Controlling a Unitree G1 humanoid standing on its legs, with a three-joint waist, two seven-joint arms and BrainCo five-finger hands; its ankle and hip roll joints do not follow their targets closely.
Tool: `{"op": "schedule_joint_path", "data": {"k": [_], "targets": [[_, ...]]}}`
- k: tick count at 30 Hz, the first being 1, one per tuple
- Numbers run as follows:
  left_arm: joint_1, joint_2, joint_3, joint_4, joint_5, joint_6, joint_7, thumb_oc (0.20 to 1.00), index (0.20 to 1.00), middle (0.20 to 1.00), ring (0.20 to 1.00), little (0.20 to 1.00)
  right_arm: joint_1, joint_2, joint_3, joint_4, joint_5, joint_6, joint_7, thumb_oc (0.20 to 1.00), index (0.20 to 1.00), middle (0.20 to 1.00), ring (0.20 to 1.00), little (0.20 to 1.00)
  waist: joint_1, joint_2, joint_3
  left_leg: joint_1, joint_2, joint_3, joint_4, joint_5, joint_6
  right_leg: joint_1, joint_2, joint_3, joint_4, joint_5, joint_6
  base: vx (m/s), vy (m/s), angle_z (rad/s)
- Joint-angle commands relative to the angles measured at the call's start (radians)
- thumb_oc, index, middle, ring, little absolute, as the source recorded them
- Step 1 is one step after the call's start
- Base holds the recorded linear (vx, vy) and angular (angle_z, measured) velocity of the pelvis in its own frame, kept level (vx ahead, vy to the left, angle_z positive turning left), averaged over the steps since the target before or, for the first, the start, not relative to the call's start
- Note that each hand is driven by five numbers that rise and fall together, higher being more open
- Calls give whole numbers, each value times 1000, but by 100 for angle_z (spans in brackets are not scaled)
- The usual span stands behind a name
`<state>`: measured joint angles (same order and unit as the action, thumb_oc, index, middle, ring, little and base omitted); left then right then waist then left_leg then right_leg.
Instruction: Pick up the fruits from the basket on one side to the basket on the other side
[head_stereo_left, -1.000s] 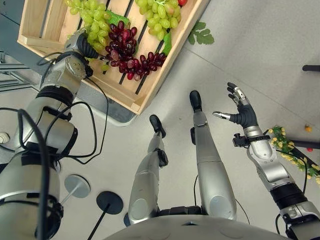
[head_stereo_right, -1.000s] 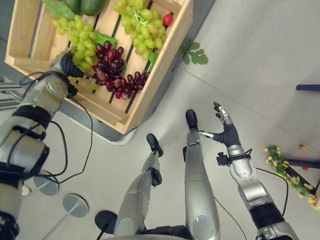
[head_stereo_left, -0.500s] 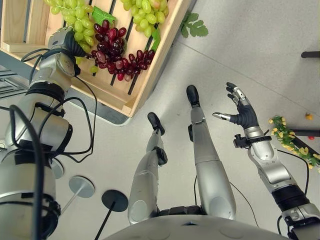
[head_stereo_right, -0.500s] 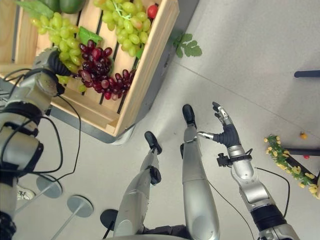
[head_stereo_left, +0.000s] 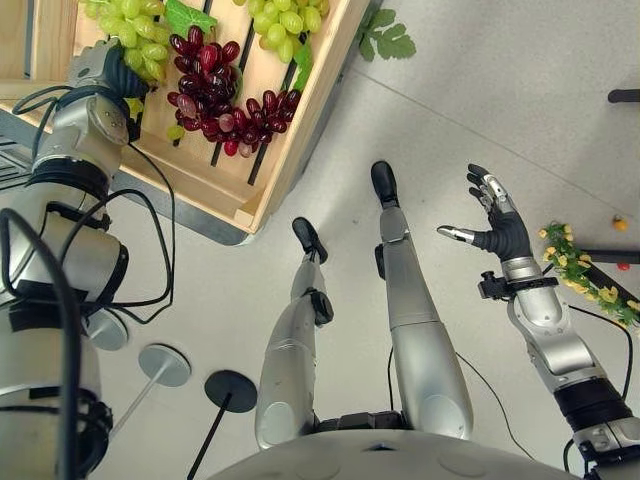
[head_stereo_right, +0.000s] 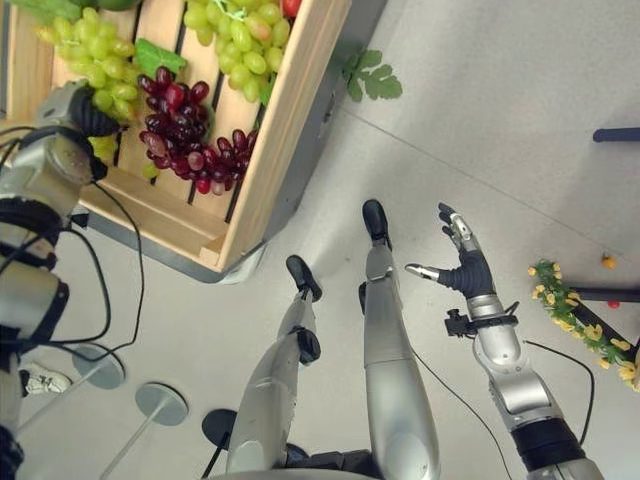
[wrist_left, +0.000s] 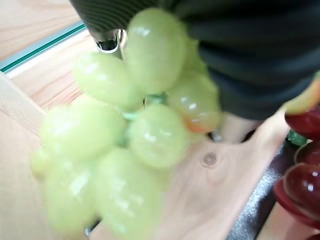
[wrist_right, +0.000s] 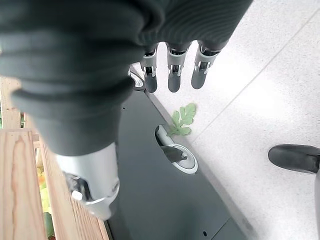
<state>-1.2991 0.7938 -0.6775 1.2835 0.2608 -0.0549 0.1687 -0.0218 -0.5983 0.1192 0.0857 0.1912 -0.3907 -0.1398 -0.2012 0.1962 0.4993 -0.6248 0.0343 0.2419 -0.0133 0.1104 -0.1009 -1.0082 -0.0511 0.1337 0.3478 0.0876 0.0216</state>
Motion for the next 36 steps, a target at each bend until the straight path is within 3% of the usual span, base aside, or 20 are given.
{"op": "schedule_joint_path", "data": {"k": [1,8,13,17,21,26,29,36], "targets": [[-13,39,10,58,24,16,-19,200,200,200,200,200,32,-5,-22,-65,25,-66,-1,1000,1000,1000,1000,1000,-6,-10,21,-48,37,-58,190,-90,-2,80,4,1,-27,-37,145,0,0,0],[-22,10,42,26,-20,12,9,200,200,200,200,200,43,-16,-37,-60,19,-66,-8,1000,1000,1000,1000,1000,4,-2,21,-64,37,-63,195,-91,0,67,5,1,-24,-37,144,0,0,0],[-16,-82,125,-10,-120,9,56,200,200,200,200,200,36,-12,-26,-44,19,-71,-17,1000,1000,1000,1000,1000,3,-8,21,-73,41,-72,217,-96,1,66,7,-2,-11,-43,138,0,0,0],[5,-106,171,-54,-182,-13,74,200,200,200,200,200,35,-17,-31,-47,2,-67,-23,1000,1000,1000,1000,1000,2,-11,21,-55,43,-80,213,-94,-2,85,8,-6,-13,-43,136,-11,-16,3],[81,-84,204,-99,-187,-38,80,200,200,200,200,200,30,-13,-24,-43,-14,-65,-31,1000,1000,1000,1000,1000,3,-19,21,-12,45,-82,203,-89,-6,129,10,-13,-17,-44,133,-11,-36,1],[307,1,318,-159,-221,-87,59,200,200,200,200,200,30,-7,-27,-30,-11,-53,-7,1000,1000,1000,1000,1000,13,-40,21,134,37,-94,153,-80,-18,280,-2,-31,-62,-38,128,-4,-43,-4],[437,35,385,-291,-213,-105,52,200,200,200,200,200,21,-8,-32,-21,-9,-45,8,1000,1000,1000,1000,1000,29,-42,21,229,33,-104,130,-81,-22,386,-13,-45,-90,-39,126,17,-9,5],[585,70,466,-423,-172,-107,47,200,200,200,200,200,30,-6,11,35,36,5,111,1000,1000,1000,1000,1000,55,-18,-23,388,37,-127,98,-81,-24,550,-13,-77,-64,-86,112,79,10,15]]}}
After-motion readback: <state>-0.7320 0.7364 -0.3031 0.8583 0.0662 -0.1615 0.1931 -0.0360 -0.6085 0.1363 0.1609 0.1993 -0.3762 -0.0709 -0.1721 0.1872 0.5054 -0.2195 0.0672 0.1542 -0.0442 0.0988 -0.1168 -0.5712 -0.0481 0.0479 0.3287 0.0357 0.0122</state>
